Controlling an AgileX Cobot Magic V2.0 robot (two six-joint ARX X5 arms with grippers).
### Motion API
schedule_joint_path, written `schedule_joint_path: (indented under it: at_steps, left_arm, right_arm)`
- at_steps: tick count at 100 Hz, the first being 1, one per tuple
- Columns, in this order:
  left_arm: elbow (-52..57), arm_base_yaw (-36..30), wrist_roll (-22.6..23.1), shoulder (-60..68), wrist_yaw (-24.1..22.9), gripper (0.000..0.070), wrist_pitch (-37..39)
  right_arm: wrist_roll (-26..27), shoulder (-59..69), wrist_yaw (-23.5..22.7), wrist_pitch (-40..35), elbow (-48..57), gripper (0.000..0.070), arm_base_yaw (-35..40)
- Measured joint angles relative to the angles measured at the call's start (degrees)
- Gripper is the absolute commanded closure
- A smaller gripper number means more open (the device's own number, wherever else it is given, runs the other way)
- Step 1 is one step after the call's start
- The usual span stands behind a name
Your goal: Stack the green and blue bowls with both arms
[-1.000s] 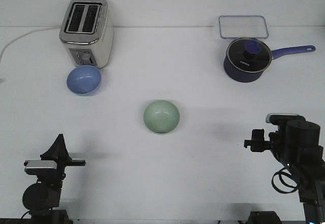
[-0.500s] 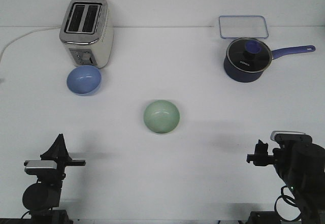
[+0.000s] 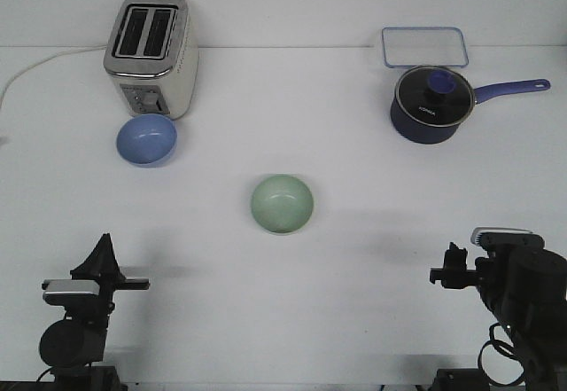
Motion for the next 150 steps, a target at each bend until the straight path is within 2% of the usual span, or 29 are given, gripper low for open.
schedule_joint_path:
  at_steps: [67, 94, 115, 150]
  left_arm:
    - [0.42, 0.0, -1.16, 0.0, 0.0, 0.0687, -0.35]
    - [12.57, 0.0, -3.65, 3.48, 0.0, 0.0687, -5.44]
    - [26.8, 0.0, -4.33, 15.1, 0.0, 0.0687, -15.32]
    - [58.8, 0.0, -4.46, 43.32, 0.0, 0.0687, -42.32]
  right_arm:
    - [0.0, 0.0, 0.02, 0.7, 0.0, 0.0287, 0.0]
    - [0.0, 0.0, 0.02, 0.81, 0.0, 0.0287, 0.0]
    - [0.0, 0.0, 0.02, 0.81, 0.0, 0.0287, 0.0]
    - [0.0, 0.0, 0.02, 0.81, 0.0, 0.0287, 0.0]
